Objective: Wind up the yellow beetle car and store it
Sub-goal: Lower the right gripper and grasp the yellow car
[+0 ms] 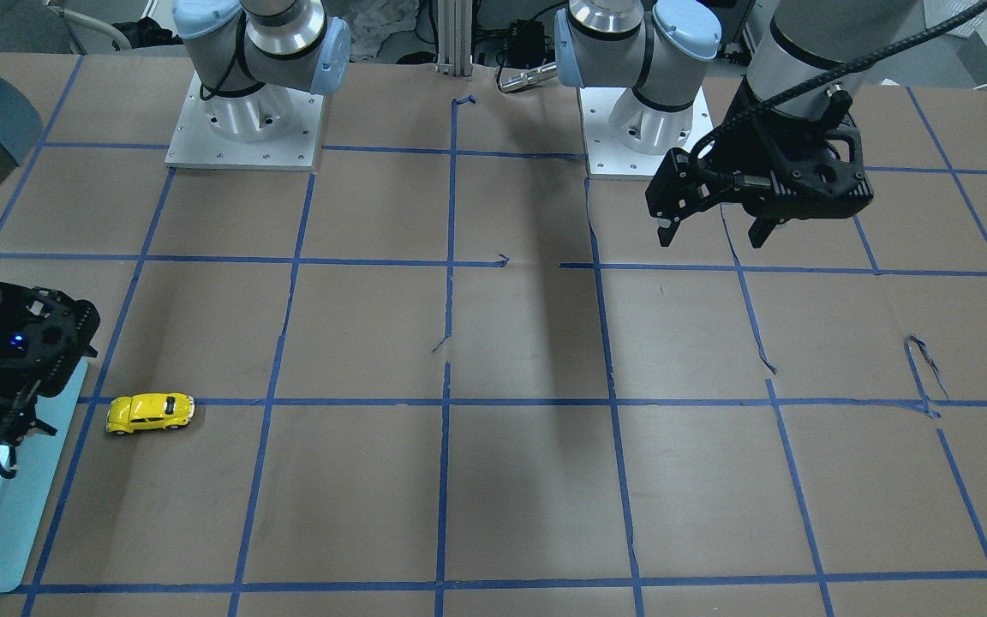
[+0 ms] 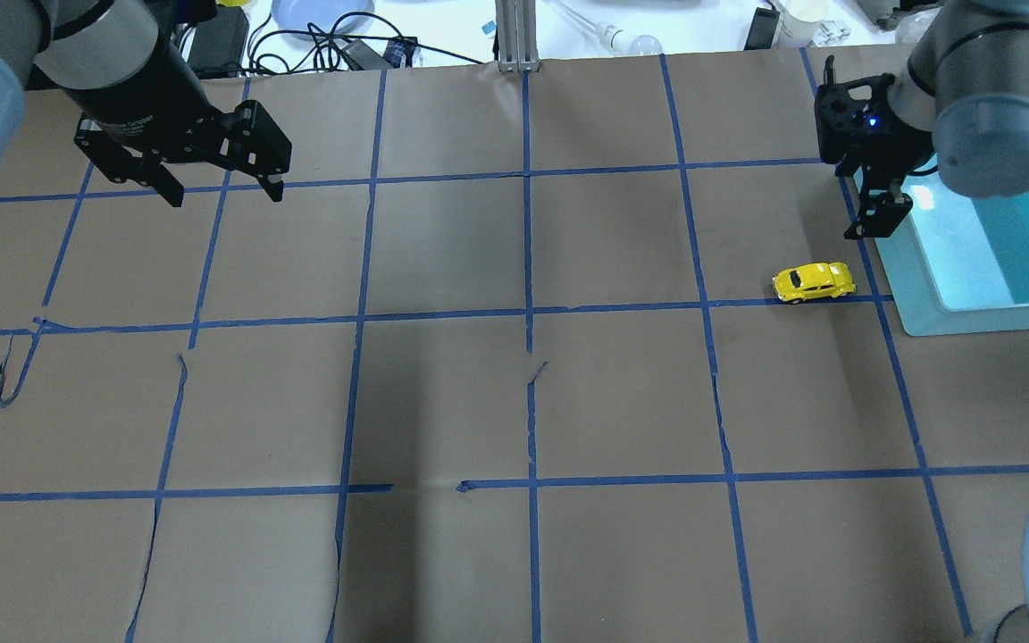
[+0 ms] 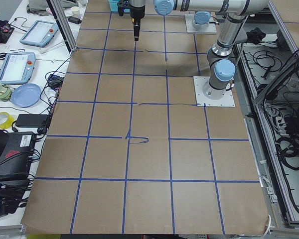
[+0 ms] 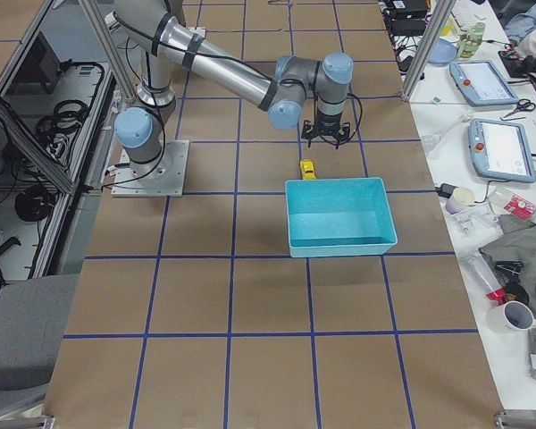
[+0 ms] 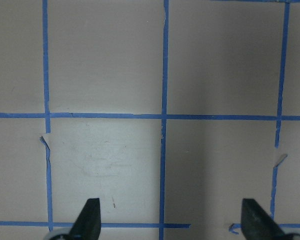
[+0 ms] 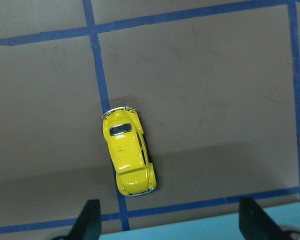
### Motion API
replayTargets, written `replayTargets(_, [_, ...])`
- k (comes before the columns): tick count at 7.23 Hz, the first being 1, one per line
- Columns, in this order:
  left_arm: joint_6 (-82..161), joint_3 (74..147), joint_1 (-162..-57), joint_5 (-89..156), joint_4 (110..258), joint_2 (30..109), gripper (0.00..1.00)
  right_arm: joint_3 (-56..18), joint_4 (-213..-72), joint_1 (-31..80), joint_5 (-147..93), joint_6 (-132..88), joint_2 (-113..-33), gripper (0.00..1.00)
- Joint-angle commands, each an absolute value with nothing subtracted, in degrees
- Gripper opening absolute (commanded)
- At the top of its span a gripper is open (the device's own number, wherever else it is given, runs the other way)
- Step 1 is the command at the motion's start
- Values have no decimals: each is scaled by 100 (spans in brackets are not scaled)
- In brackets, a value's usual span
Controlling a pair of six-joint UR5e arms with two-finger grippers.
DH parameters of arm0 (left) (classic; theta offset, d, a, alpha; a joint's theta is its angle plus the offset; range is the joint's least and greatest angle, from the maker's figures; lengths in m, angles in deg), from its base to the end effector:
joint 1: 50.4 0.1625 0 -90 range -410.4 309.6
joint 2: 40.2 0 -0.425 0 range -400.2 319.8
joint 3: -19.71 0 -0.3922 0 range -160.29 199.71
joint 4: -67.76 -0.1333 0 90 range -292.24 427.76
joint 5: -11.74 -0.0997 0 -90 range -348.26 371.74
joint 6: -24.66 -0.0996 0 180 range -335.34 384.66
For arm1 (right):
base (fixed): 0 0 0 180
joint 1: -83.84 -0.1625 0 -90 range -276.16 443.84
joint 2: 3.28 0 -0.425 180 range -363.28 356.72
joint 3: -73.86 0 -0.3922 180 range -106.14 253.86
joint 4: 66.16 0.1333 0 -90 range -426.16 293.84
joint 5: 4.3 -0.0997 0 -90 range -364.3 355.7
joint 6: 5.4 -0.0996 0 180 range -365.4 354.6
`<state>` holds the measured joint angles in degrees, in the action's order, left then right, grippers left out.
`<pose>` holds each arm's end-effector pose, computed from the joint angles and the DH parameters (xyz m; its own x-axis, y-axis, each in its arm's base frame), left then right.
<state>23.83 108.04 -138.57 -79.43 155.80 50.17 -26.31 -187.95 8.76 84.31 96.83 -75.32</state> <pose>-0.1152 -0.5040 0.5026 -0.9996 -0.0186 -0.0212 -0.0174 0.9982 -0.0566 -0.0189 -0.5981 0.2889 -0.0464 -0.9966 0.0675 -0.9989 0.0458 -0.0101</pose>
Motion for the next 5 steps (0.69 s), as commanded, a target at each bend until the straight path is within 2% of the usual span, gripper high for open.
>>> replayTargets(1, [2379, 10822, -13821, -8134, 15538, 4989, 100, -3475, -20008, 817, 8420, 10244, -7473, 96])
replayTargets(5, [2370, 10830, -13829, -8169, 15608, 4902, 100, -3530, -20090, 817, 8465, 10245, -7175, 98])
